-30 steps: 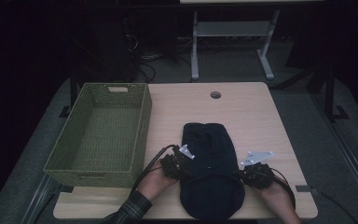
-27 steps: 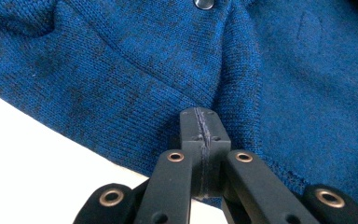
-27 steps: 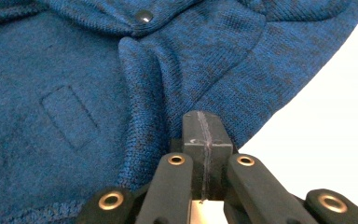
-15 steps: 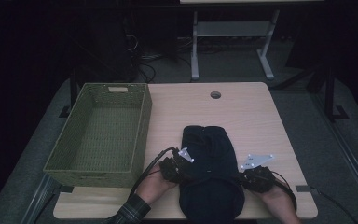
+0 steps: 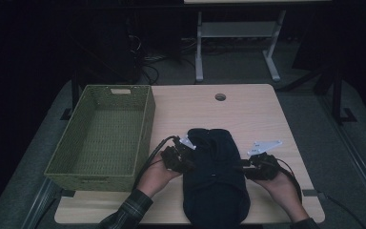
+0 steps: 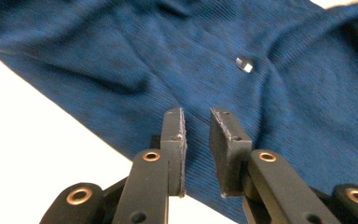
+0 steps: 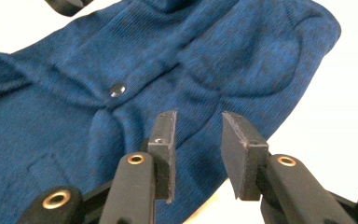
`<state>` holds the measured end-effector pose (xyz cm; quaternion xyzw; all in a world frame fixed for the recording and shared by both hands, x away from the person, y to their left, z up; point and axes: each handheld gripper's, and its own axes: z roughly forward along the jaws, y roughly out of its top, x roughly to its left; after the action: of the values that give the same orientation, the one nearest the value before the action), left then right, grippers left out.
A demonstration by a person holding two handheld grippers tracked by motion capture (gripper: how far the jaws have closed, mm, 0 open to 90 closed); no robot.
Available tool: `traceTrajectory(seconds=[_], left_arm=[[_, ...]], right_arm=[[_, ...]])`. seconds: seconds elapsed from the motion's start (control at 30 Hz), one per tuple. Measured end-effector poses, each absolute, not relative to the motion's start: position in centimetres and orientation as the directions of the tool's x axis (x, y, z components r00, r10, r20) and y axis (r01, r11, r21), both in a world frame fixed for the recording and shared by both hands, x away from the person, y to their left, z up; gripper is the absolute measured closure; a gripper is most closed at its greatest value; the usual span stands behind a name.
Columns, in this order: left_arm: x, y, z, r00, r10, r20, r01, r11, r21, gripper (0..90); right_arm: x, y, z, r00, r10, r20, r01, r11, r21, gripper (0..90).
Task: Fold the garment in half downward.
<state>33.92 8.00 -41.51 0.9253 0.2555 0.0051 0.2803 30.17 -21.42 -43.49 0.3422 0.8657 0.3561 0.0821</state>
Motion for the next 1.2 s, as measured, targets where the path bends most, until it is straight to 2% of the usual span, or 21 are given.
traceTrajectory(seconds=[0.13,0.43,0.77,0.93,1.07,1.2], left_arm=[[35.4,8.1,-40.7,0.859,0.500,-0.115,0.478,-0.698,0.534,70.8],[38.4,7.1,-39.6,0.835,0.545,-0.080,0.490,-0.667,0.562,70.5],[42.9,7.0,-38.7,0.790,0.610,-0.064,0.526,-0.619,0.583,70.5],[44.8,6.6,-39.9,0.775,0.632,-0.033,0.542,-0.636,0.549,69.9],[45.9,6.5,-41.4,0.759,0.649,-0.053,0.568,-0.621,0.541,65.8],[46.5,6.3,-42.8,0.754,0.655,-0.054,0.585,-0.632,0.509,61.3]], right_arm=[[31.8,-21.2,-43.0,-0.748,0.655,0.102,0.535,0.505,0.678,62.9],[35.5,-20.8,-41.5,-0.753,0.653,0.079,0.511,0.506,0.695,62.1],[40.4,-20.3,-40.6,-0.748,0.655,0.111,0.523,0.477,0.706,62.5],[42.6,-20.1,-41.5,-0.731,0.671,0.124,0.547,0.466,0.696,63.4],[44.0,-19.8,-42.4,-0.722,0.681,0.120,0.546,0.456,0.703,63.3],[45.2,-19.9,-43.4,-0.709,0.695,0.122,0.576,0.469,0.670,62.8]])
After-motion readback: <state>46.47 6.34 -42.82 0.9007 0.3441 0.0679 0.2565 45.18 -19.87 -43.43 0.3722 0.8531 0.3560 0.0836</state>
